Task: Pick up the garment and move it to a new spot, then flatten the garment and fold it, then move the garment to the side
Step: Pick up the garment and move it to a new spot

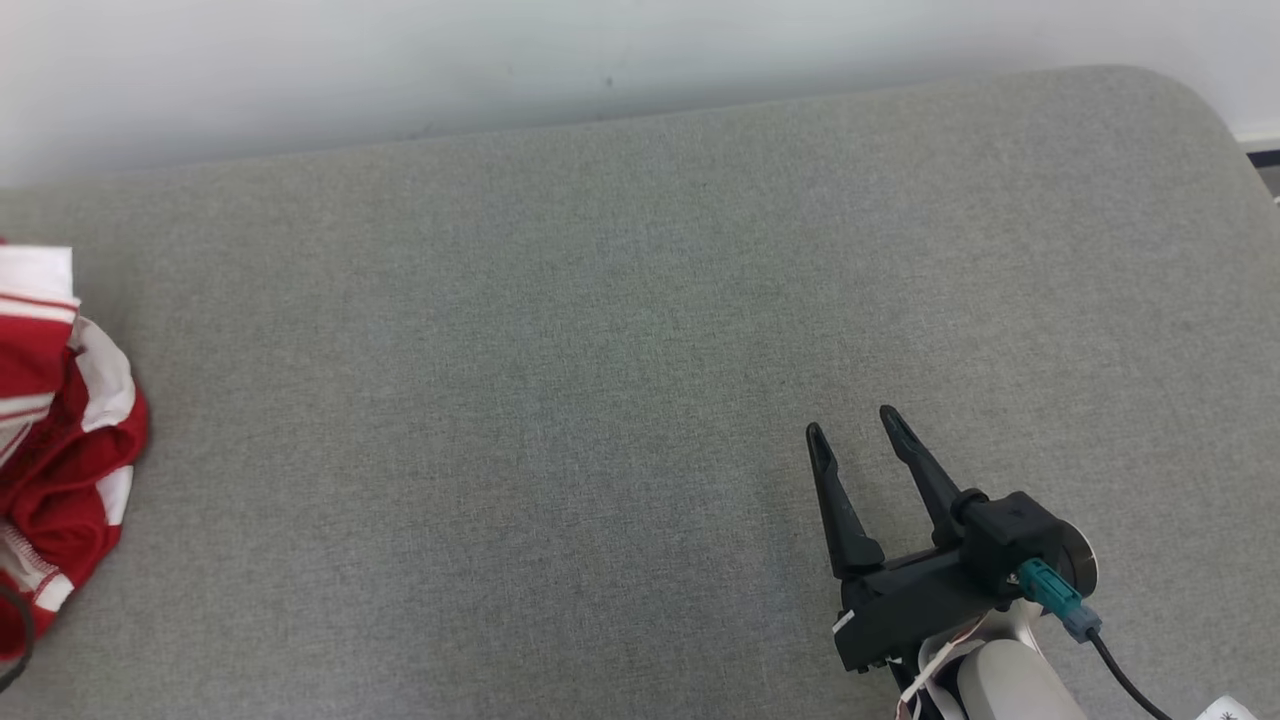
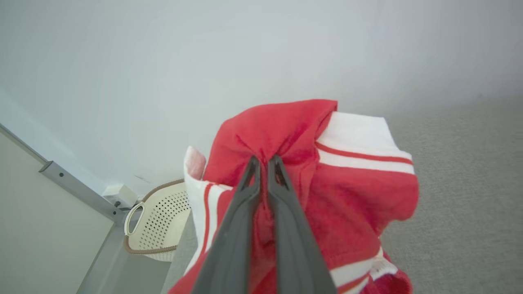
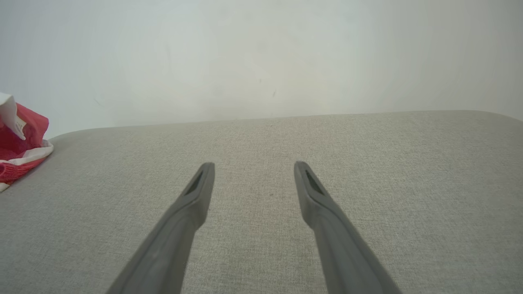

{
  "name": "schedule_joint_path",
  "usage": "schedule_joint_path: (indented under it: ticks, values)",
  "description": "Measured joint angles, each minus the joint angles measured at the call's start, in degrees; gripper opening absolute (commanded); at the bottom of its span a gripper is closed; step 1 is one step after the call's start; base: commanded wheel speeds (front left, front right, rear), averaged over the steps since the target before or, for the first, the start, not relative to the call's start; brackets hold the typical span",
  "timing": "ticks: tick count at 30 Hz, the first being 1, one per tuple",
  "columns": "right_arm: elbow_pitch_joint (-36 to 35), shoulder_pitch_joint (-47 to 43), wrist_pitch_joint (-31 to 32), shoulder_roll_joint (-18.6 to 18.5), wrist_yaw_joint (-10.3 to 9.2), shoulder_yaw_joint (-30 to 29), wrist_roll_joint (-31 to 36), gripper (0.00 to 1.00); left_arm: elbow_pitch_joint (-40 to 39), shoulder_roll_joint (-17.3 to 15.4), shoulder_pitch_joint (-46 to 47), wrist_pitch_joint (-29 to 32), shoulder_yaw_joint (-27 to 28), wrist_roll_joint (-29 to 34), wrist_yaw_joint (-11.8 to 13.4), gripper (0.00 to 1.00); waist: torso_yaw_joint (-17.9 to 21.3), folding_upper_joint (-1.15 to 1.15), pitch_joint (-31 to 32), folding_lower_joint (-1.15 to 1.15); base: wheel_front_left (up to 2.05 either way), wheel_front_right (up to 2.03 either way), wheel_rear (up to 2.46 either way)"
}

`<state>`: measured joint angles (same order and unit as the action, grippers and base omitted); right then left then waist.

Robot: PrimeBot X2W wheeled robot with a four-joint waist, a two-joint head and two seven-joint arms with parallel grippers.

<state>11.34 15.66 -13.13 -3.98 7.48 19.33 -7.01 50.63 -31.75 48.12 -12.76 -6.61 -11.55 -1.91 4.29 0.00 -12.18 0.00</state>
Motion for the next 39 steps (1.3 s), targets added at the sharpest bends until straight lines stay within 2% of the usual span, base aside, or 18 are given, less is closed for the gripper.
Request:
schedule_joint_path:
  ticks: [9,18,26,39]
  values:
    - [0.93,-0.91,-0.57,0.44,-0.01,0.26,-0.77,1.00,-12.12,-0.70,1.04,0.43,-2.68,1.55,-0.05,0.00,-0.01,-0.01,2.62,0.00,0.00,0.00,0.00]
    - [1.85,-1.12,-1.52,0.89,-0.01,0.18,-1.98,1.00,-28.83,-0.69,1.13,6.71,-5.92,2.57,-0.88,0.00,2.67,-0.01,3.98,0.00,0.00,0.00,0.00]
    - [2.16,-1.12,-1.77,0.99,-0.01,-0.51,-2.18,1.00,-38.52,2.83,0.85,10.66,-10.60,2.53,-1.92,0.00,6.10,-0.01,4.05,0.00,0.00,0.00,0.00]
    - [1.77,-1.03,-2.01,1.04,0.00,-1.00,-3.26,1.00,-41.67,10.36,-0.07,12.52,-20.62,2.82,-3.56,0.00,11.42,-0.01,3.21,0.00,0.00,0.00,0.00]
